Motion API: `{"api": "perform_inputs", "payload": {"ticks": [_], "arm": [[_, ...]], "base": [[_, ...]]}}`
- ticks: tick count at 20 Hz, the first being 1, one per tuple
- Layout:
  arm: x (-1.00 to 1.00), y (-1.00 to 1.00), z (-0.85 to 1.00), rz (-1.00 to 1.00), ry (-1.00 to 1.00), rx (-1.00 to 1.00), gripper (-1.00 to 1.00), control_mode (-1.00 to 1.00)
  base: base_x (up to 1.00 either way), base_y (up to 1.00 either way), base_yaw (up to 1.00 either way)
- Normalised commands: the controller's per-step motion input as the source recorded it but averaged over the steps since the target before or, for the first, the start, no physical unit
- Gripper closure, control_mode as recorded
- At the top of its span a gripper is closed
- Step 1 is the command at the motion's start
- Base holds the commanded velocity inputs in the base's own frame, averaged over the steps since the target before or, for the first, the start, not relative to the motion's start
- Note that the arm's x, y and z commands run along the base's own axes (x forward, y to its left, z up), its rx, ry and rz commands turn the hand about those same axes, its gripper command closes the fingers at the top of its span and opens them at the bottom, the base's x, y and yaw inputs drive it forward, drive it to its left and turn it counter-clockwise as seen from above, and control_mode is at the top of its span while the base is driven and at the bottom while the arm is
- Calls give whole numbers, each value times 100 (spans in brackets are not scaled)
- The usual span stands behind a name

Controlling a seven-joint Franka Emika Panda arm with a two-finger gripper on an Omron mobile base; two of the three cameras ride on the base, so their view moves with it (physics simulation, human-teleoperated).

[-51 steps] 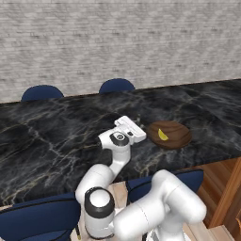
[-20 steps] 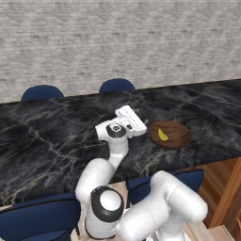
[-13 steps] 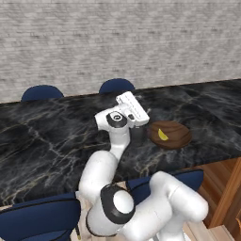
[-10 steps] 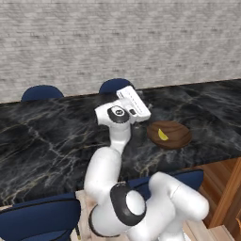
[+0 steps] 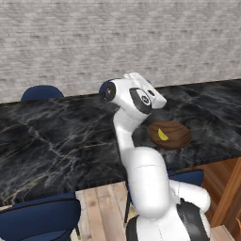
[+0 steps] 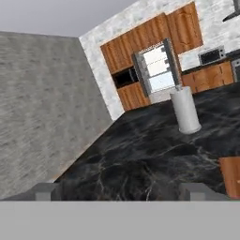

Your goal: There is a bowl on the dining counter. Grab a lemon wedge from the fridge and place it in the bowl. Then get the liquor bottle and glass cup from the cabinet and place them next to the bowl.

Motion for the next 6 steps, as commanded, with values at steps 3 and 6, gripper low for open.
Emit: {"api": "perform_inputs", "payload": {"ticks": [3,6], "arm": [[-100,0,34,26,28,28,-100,-100],[-100,-2,5,20,34,24,-100,-100]], "base": [[0,0,0],[0,0,0]]}}
